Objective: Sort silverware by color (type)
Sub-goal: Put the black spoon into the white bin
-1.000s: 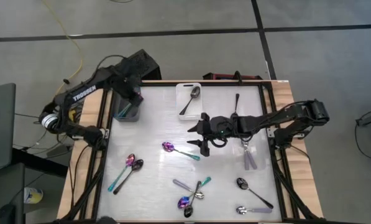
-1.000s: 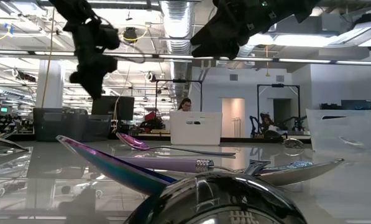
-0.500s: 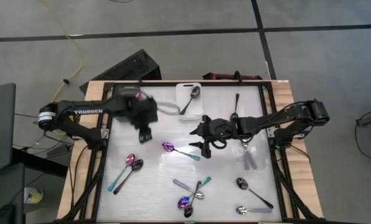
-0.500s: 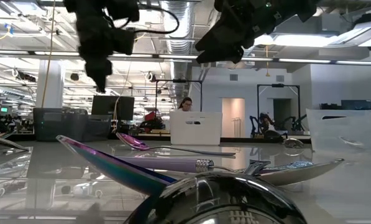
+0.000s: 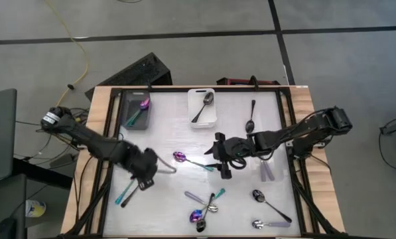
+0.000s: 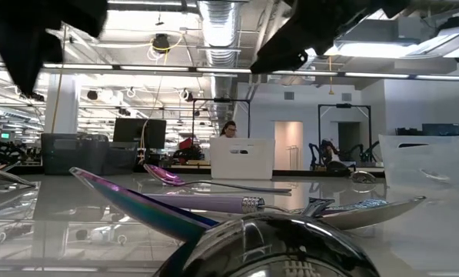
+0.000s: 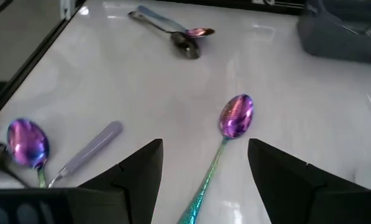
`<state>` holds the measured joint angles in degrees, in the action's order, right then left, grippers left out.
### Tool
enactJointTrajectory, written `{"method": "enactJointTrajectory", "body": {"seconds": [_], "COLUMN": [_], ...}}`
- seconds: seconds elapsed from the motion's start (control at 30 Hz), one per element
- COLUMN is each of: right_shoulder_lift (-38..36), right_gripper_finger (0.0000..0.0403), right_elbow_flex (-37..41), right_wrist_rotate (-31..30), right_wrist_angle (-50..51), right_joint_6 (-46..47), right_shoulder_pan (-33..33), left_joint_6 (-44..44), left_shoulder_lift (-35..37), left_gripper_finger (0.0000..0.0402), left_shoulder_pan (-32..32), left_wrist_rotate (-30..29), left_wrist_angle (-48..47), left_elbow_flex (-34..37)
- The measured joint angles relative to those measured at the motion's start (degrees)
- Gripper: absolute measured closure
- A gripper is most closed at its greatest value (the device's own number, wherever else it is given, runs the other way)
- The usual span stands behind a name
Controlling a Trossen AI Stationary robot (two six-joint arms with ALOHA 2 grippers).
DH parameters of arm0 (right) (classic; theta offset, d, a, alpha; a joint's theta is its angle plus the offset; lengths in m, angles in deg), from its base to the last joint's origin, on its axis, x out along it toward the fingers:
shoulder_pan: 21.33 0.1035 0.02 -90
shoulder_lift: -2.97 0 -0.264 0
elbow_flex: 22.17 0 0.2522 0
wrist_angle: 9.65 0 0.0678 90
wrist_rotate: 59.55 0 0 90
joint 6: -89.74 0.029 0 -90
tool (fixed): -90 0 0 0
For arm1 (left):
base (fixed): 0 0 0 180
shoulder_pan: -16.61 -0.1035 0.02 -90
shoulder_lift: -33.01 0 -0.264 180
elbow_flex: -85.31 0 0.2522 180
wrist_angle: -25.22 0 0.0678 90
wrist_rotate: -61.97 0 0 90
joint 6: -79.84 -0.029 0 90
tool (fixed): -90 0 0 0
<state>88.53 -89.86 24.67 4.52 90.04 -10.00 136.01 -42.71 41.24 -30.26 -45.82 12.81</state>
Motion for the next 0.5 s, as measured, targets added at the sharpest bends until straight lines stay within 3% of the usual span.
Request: {"method": "enactJointTrajectory", "body": {"seconds": [0.1,0.27,0.5], "right_shoulder_lift": [0.00,0.00,0.00], "right_gripper_finger": [0.0143,0.0143,0.0143], "right_elbow_flex": [0.00,0.00,0.00], "right_wrist_rotate": [0.04,0.07,0.04], "right_wrist_angle": [0.74,0.92,0.92], "right_joint_6": [-1.75,-2.35,-3.41], "right_shoulder_pan": [1.00,1.96,2.12], "left_joint_6": [8.97,20.31,29.38], "left_shoulder_lift": [-0.32,-0.39,-0.37], "left_gripper_finger": [0.0276,0.0276,0.0276], "left_shoulder_pan": [5.96,12.70,16.77], "left_wrist_rotate": [-3.28,-4.77,-6.35], "left_wrist_angle": [0.73,9.65,17.45], "left_elbow_flex": [0.47,6.63,14.79]}}
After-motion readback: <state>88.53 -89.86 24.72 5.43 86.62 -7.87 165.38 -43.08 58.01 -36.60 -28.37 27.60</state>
